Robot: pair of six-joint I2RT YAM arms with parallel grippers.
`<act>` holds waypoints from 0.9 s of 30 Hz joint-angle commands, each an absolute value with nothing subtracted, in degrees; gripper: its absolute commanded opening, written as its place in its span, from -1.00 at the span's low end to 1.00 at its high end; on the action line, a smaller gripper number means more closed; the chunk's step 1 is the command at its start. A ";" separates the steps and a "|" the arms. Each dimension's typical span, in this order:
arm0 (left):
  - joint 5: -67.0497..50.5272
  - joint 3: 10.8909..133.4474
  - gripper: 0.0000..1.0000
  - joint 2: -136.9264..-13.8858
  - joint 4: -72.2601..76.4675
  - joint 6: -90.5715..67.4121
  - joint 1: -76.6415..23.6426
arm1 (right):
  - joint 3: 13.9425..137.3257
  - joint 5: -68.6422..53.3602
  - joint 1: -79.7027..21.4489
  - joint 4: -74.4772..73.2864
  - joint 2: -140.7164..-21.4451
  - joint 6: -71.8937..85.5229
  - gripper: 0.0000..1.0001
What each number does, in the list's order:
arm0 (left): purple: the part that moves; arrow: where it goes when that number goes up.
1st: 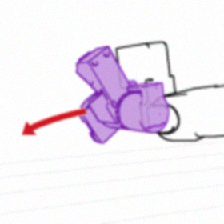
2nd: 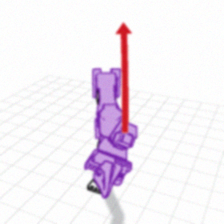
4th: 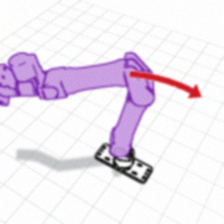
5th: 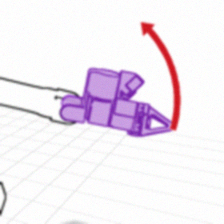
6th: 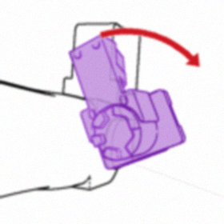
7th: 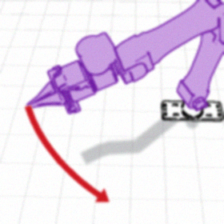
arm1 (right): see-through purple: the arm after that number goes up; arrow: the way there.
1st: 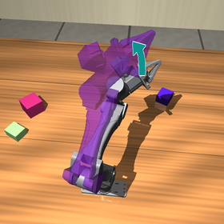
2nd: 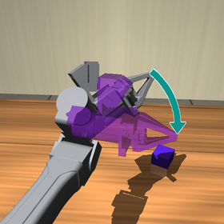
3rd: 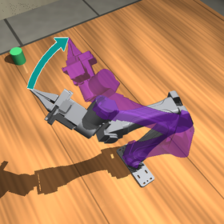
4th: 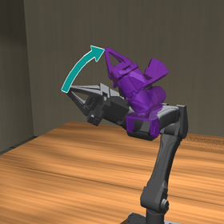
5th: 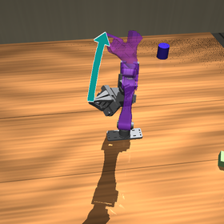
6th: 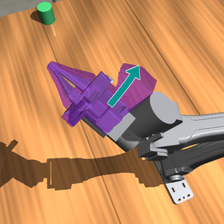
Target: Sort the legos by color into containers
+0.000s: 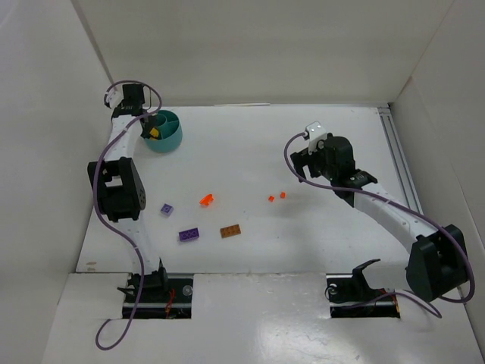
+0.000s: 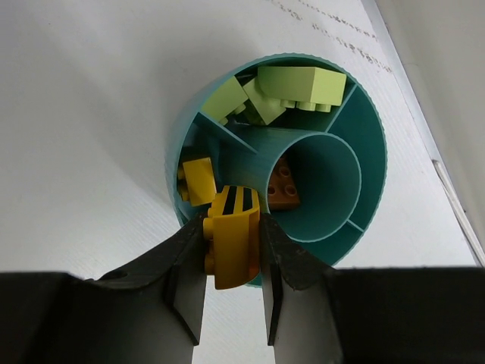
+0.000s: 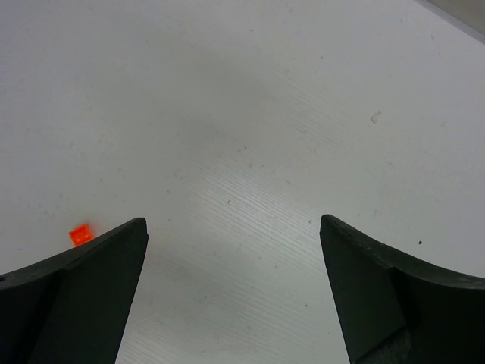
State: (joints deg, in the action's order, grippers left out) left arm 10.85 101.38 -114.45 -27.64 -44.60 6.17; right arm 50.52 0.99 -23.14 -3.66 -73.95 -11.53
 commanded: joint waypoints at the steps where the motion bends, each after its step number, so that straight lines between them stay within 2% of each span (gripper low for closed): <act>1: 10.73 104.41 -0.52 -114.96 -26.89 -45.53 6.42 | 51.15 0.18 -22.07 -2.55 -73.21 -10.55 0.99; 3: 10.72 104.41 -0.48 -114.96 -27.42 -45.53 6.42 | 51.15 -0.35 -22.06 -2.55 -72.60 -10.55 0.99; 9: 11.87 103.80 0.12 -111.98 -27.42 -45.00 6.42 | 50.10 -0.35 -22.06 -2.55 -71.46 -11.07 0.99; 15: 10.63 103.28 0.15 -108.38 -27.95 -43.86 6.42 | 48.96 -2.98 -22.06 -2.55 -70.40 -12.21 0.99; 17: 9.24 101.70 0.22 -105.57 -27.17 -43.33 6.42 | 48.96 -5.17 -22.06 -2.55 -69.87 -13.53 0.99; 19: 8.00 98.90 0.49 -101.98 -26.38 -41.67 6.42 | 48.43 -6.50 -22.67 -2.55 -69.87 -14.32 0.99; 22: 6.77 95.02 0.99 -97.49 -25.31 -40.52 5.89 | 47.90 -8.87 -24.42 -2.55 -70.40 -16.34 0.99; 27: 4.93 84.83 1.00 -85.73 -21.90 -37.19 1.15 | 49.38 -18.43 -32.50 -5.18 -73.82 -29.24 0.99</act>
State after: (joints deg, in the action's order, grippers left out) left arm 7.40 88.77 -92.05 -24.73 -40.36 3.79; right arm 47.90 -9.82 -27.44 -4.56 -71.96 -20.23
